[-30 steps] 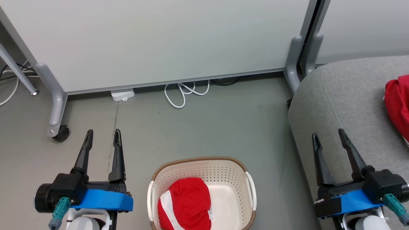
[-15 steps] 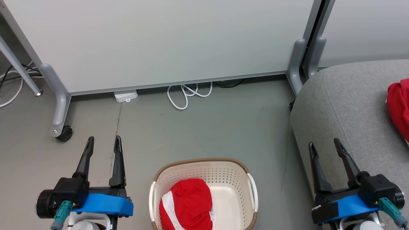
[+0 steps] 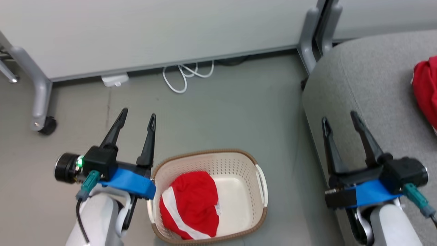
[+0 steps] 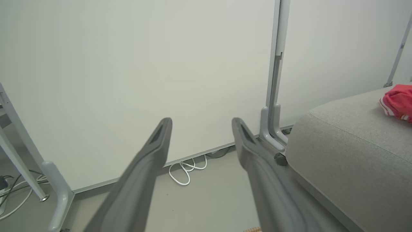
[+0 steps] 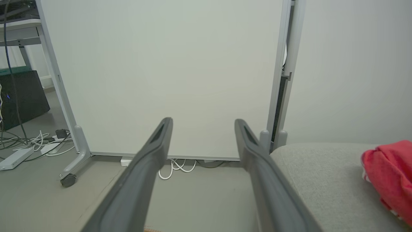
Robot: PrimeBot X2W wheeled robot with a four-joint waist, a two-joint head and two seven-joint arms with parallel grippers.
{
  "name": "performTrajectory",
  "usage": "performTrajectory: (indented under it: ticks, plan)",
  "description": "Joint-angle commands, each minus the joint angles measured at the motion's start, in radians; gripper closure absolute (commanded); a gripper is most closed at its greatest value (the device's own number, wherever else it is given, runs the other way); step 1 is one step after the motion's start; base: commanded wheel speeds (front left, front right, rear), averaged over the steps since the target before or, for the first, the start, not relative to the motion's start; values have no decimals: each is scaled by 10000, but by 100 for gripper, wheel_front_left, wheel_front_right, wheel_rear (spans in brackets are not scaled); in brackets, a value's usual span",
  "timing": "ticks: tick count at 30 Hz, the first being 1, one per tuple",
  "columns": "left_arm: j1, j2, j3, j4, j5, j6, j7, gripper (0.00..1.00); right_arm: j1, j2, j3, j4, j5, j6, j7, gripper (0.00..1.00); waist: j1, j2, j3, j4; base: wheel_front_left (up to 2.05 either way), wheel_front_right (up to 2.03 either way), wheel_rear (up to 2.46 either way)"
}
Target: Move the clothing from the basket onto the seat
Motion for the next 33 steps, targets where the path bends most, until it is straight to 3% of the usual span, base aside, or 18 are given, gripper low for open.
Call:
performTrajectory:
  ticks: [1, 9, 21, 27, 33]
  plan:
    - [-463, 205, -297, 354, -80, -9, -45, 0, -379, 8, 57, -117, -19, 1, -33, 0, -1, -1, 657, -431, 0, 0, 0]
    - [-2527, 1088, -2438, 2323, -298, -7, -39, 0, -1716, 9, 313, -606, 46, 1, -33, 0, -1, -1, 2444, -1149, 0, 0, 0]
    - [-5384, 1638, -6695, 5543, -846, -7, -27, 0, -2882, 11, 317, -1116, 134, 1, -33, 0, -1, -1, 4575, -1751, 0, 0, 0]
    - [-6451, 1666, -8877, 6796, -1260, -7, 534, 0, -3281, 10, 371, -1387, 171, 1, -34, 0, -1, -1, 5516, -1991, 0, 0, 0]
    - [-7165, 1730, -10617, 7454, -2001, -7, 2157, 0, -3613, 10, 404, -1758, 167, 1, -34, 0, -1, -1, 6497, -2160, 0, 0, 0]
